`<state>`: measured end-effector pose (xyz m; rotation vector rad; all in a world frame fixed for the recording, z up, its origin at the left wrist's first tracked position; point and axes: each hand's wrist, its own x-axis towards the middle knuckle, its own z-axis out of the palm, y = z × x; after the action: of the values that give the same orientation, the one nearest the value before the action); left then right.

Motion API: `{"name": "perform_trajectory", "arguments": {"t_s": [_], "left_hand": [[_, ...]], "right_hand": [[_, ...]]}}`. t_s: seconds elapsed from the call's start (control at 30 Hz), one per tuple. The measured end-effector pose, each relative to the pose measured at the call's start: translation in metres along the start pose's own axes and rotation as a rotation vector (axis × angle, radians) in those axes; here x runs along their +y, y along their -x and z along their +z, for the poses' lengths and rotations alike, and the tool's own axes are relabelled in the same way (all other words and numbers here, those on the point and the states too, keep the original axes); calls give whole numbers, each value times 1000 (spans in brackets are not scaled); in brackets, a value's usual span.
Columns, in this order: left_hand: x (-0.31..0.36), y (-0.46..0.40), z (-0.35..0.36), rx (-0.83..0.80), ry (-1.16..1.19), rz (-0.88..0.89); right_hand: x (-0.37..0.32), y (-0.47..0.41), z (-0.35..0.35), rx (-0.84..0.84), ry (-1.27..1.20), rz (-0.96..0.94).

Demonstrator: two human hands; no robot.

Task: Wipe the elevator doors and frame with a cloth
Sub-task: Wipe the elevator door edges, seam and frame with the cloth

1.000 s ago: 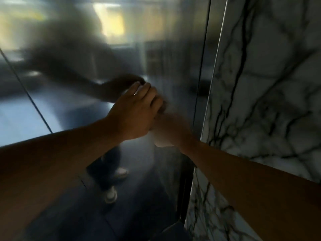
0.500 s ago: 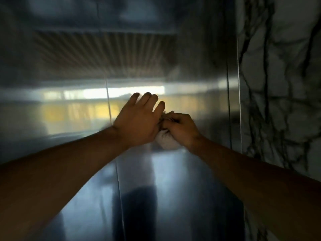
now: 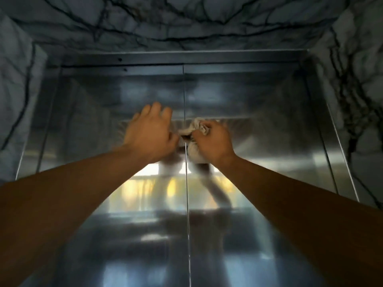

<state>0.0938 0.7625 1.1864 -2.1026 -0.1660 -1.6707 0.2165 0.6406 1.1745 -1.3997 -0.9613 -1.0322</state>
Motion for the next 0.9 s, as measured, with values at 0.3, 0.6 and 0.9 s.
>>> {"name": "perform_trajectory", "arguments": {"t_s": [0.3,0.6,0.9], "left_hand": [[-64,-76,24,160,-19,12],[-94,-126,89,202,37,-56],[-98,-174,126,299,3,-92]], "right_hand": [[-24,-89,60,215,1,-215],[-21,-186,81,314,177,-362],[-1,-252,79,411,323,-443]]}}
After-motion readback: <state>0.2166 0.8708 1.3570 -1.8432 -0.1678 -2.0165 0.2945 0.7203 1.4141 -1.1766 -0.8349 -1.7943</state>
